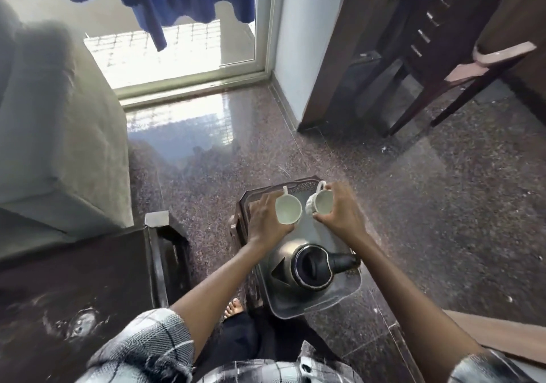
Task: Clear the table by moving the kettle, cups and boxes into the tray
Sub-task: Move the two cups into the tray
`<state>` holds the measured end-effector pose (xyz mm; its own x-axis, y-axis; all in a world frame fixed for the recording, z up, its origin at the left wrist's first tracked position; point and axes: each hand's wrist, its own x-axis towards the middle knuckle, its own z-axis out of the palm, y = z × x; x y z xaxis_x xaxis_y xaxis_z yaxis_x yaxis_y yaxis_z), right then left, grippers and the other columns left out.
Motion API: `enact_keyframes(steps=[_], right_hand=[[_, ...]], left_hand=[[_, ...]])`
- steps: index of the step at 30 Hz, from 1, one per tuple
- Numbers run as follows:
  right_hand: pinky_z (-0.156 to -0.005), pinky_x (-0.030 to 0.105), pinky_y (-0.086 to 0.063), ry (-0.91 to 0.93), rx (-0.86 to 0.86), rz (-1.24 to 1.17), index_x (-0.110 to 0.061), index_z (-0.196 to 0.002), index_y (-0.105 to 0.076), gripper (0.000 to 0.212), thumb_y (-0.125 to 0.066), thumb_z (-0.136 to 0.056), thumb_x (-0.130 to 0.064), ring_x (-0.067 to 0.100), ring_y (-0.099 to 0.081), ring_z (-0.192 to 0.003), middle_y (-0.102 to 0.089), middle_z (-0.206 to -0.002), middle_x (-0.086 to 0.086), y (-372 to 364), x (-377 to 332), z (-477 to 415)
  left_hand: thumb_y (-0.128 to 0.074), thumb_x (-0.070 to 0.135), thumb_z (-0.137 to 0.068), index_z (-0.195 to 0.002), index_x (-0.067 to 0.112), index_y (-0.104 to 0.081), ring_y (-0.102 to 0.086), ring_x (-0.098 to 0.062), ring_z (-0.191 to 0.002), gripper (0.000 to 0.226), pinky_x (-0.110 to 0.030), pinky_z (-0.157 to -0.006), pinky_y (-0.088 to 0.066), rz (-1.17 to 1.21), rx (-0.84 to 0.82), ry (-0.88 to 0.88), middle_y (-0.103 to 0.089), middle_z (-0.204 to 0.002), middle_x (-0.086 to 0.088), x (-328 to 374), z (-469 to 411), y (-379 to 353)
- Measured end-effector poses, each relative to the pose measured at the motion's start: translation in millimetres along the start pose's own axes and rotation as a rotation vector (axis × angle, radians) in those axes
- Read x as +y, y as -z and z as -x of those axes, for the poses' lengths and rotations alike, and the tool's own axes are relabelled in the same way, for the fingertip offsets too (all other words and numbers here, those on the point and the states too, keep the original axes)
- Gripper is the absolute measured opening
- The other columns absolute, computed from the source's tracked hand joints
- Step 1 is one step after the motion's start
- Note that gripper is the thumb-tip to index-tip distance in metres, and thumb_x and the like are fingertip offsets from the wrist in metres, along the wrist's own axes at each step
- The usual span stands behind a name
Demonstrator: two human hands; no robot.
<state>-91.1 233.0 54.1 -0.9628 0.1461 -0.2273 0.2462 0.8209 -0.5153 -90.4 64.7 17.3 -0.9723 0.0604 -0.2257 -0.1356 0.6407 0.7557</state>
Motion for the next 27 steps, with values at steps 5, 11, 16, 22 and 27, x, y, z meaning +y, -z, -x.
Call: enact_keyframes(steps=[5, 11, 16, 22, 27], right_hand=[[-0.092, 0.04, -0.045, 0.022, -0.16, 0.135, -0.017, -0.13, -0.042, 0.067, -0.073, -0.072, -0.027, 0.03, -0.049, -0.116, -0.052, -0.127, 0.01, -29, 36, -63], [-0.085, 0.04, -0.045, 0.118, -0.277, 0.292, -0.016, -0.138, -0.037, 0.062, -0.063, -0.083, -0.024, 0.032, -0.047, -0.113, -0.049, -0.128, 0.01, -67, 70, -104], [-0.077, 0.042, -0.048, 0.175, -0.329, 0.384, -0.017, -0.14, -0.034, 0.061, -0.06, -0.086, -0.027, 0.032, -0.05, -0.108, -0.049, -0.123, 0.009, -82, 85, -114], [-0.075, 0.044, -0.05, 0.158, -0.358, 0.419, -0.014, -0.133, -0.039, 0.056, -0.064, -0.084, -0.026, 0.033, -0.049, -0.107, -0.048, -0.12, 0.011, -95, 90, -117], [-0.07, 0.044, -0.052, 0.172, -0.343, 0.423, -0.011, -0.127, -0.045, 0.047, -0.063, -0.084, -0.019, 0.033, -0.05, -0.106, -0.05, -0.115, 0.013, -105, 89, -121]], left_hand=[[-0.079, 0.031, -0.069, -0.133, 0.019, -0.043, -0.047, -0.023, -0.119, 0.074, -0.034, -0.098, -0.033, -0.135, -0.007, 0.124, -0.052, -0.131, -0.003, 5, -34, -41], [-0.075, 0.035, -0.074, -0.131, 0.014, -0.045, -0.054, -0.026, -0.109, 0.068, -0.037, -0.083, -0.045, -0.263, -0.049, 0.115, -0.05, -0.126, -0.006, -6, -70, -85], [-0.068, 0.033, -0.08, -0.133, 0.017, -0.04, -0.058, -0.029, -0.104, 0.062, -0.04, -0.077, -0.048, -0.407, -0.116, 0.099, -0.045, -0.127, -0.005, -17, -86, -95], [-0.072, 0.029, -0.076, -0.126, 0.013, -0.046, -0.053, -0.029, -0.108, 0.059, -0.039, -0.083, -0.046, -0.436, -0.121, 0.123, -0.05, -0.121, -0.008, -31, -102, -110], [-0.077, 0.027, -0.069, -0.116, 0.011, -0.053, -0.056, -0.029, -0.097, 0.055, -0.038, -0.083, -0.046, -0.55, -0.089, 0.054, -0.056, -0.109, -0.009, -45, -106, -115]])
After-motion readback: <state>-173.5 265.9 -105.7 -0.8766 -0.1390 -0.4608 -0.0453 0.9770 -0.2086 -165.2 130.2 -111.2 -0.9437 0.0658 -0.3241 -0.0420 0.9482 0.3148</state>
